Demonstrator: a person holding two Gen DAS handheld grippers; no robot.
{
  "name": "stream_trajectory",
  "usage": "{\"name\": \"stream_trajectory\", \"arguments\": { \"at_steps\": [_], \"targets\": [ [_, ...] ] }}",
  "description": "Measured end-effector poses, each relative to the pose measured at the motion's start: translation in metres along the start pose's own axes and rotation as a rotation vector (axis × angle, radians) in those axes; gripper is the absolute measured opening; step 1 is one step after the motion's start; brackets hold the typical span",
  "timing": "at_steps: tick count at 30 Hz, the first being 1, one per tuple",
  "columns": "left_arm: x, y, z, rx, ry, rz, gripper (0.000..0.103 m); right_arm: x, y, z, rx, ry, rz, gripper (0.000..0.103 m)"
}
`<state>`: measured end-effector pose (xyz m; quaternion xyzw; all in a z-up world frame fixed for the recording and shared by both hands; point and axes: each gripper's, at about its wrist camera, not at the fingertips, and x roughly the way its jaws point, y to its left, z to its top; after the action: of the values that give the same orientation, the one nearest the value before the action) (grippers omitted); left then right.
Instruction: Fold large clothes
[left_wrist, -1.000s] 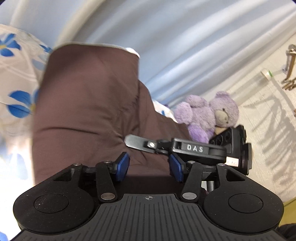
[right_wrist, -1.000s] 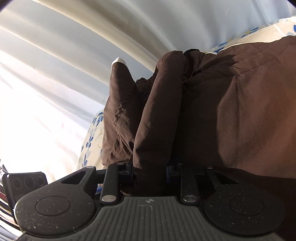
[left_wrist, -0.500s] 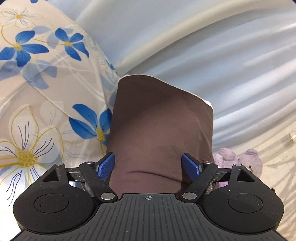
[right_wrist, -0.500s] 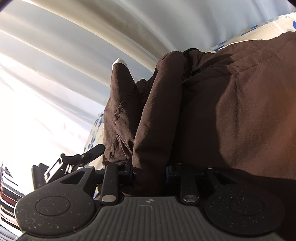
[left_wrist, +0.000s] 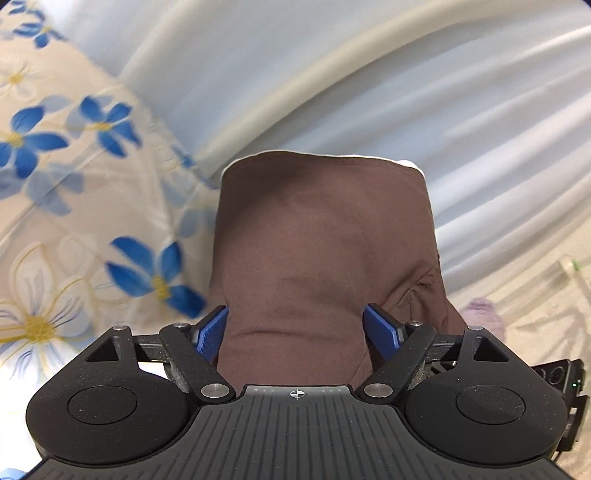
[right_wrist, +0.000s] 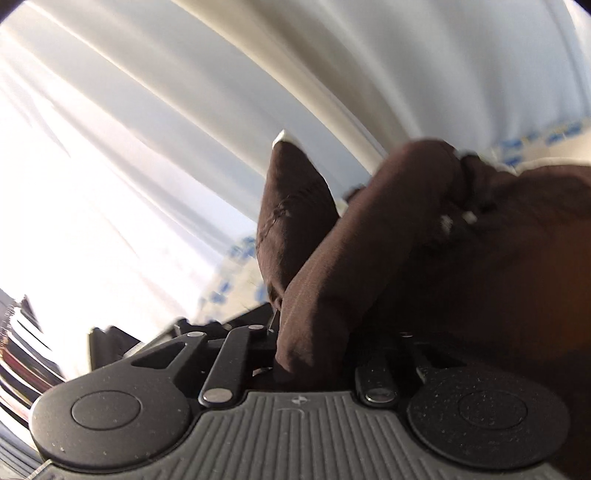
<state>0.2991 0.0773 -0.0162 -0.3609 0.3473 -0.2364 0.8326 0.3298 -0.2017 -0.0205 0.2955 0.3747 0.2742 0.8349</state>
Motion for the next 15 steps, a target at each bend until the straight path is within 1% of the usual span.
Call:
{"name": "stream_trajectory", "arguments": {
  "at_steps": [1, 3, 4, 6, 7, 9, 12, 15],
  "targets": [
    [-0.001, -0.010, 0.002, 0.019, 0.005, -0.013, 0.084, -0.009, 0.007, 0.003, -0.016, -0.025, 0.009, 0.014],
    [0.000, -0.033, 0.002, 0.063, 0.016, -0.037, 0.084, -0.030, 0.010, 0.009, 0.000, -0.065, 0.030, 0.014],
    [0.002, -0.044, 0.001, 0.088, 0.022, -0.046, 0.084, -0.041, 0.011, 0.011, -0.014, -0.085, 0.035, 0.014],
    [0.007, -0.068, -0.002, 0.137, 0.033, -0.074, 0.084, -0.067, 0.010, 0.012, -0.010, -0.127, 0.035, 0.014],
    [0.012, -0.079, -0.005, 0.167, 0.038, -0.087, 0.084, -0.079, 0.010, 0.012, -0.033, -0.152, 0.029, 0.014],
    [0.023, -0.099, -0.010, 0.207, 0.061, -0.111, 0.084, -0.104, 0.005, 0.012, -0.014, -0.204, 0.027, 0.014],
    [0.044, -0.126, -0.021, 0.278, 0.101, -0.134, 0.085, -0.138, -0.008, 0.009, 0.000, -0.281, -0.003, 0.014],
    [0.067, -0.150, -0.040, 0.366, 0.146, -0.148, 0.087, -0.169, -0.023, 0.002, -0.005, -0.339, -0.076, 0.014]
  ]
}}
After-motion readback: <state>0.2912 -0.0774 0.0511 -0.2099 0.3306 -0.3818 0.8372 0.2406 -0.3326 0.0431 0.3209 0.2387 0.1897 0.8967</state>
